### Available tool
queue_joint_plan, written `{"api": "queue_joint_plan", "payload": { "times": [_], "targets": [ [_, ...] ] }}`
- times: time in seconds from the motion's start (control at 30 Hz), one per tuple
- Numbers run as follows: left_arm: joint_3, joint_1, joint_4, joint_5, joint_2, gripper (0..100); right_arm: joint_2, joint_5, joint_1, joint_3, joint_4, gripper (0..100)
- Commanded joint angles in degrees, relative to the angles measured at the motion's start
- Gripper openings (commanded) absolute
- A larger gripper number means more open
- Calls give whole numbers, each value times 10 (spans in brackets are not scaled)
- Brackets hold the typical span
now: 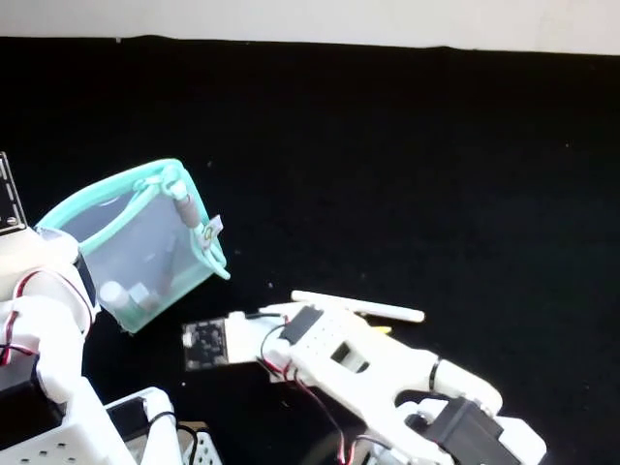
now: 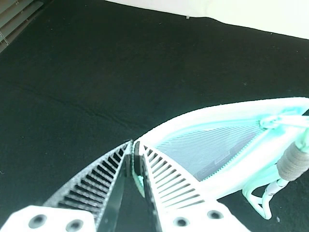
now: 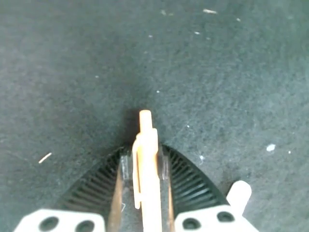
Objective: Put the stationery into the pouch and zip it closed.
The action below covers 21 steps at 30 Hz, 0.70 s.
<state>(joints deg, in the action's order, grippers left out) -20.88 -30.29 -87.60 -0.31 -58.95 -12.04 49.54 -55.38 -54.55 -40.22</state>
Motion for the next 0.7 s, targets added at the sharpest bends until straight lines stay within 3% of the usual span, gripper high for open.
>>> {"api": "queue_joint_plan", "payload": {
  "times": [0.0,0.47,0.67],
  "targets": [
    [-11,-6,2,-4,4,6,1,-42,36,41,11,8],
    [-11,-6,2,-4,4,6,1,-171,106,180,-87,8],
    [-11,-6,2,-4,4,6,-87,-229,127,191,-90,8]
  ]
}}
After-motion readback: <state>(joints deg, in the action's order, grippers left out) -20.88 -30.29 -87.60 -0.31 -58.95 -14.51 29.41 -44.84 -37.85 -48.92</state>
